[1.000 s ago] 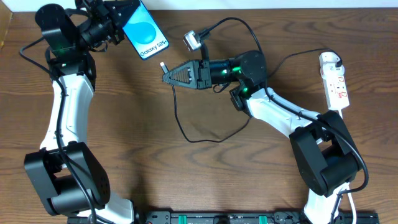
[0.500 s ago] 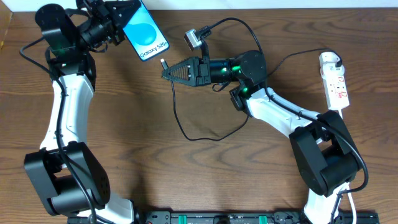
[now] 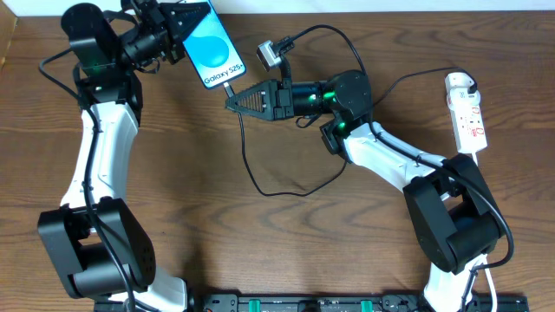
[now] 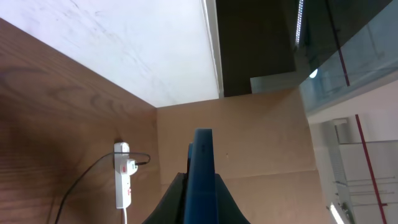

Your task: Plug charger to phone and switch on socket

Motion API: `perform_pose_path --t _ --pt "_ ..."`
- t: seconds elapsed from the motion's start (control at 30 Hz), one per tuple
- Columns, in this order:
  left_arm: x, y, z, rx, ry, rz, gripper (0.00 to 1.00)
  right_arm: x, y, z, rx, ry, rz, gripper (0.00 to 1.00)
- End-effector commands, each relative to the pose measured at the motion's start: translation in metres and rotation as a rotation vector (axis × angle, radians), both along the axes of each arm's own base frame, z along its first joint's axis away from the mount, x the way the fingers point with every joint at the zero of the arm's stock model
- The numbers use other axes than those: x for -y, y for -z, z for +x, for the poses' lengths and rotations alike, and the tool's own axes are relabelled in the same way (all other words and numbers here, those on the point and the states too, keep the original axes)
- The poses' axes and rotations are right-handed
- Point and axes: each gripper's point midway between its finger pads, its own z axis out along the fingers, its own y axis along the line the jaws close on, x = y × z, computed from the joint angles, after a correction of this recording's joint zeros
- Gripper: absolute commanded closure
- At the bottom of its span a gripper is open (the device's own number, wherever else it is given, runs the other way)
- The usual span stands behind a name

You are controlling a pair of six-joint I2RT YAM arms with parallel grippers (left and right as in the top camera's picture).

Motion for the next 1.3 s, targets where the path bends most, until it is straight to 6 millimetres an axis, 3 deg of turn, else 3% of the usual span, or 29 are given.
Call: perform_pose_path --t 0.0,0.93,1.27 --pt "0.002 -0.014 -0.006 0.033 0.023 0.002 0.93 0.003 -0.005 0.006 0.008 0.02 0.011 0.99" --pt "0.019 -0.014 -0.01 0.035 0.068 0.003 0.93 0.001 -0.003 0.012 -0.035 0.043 0.005 0.99" --pt "-0.017 -0.015 0.002 0.034 -0.046 0.002 0.92 0.001 -0.001 0.009 -0.031 0.025 -0.003 0.99"
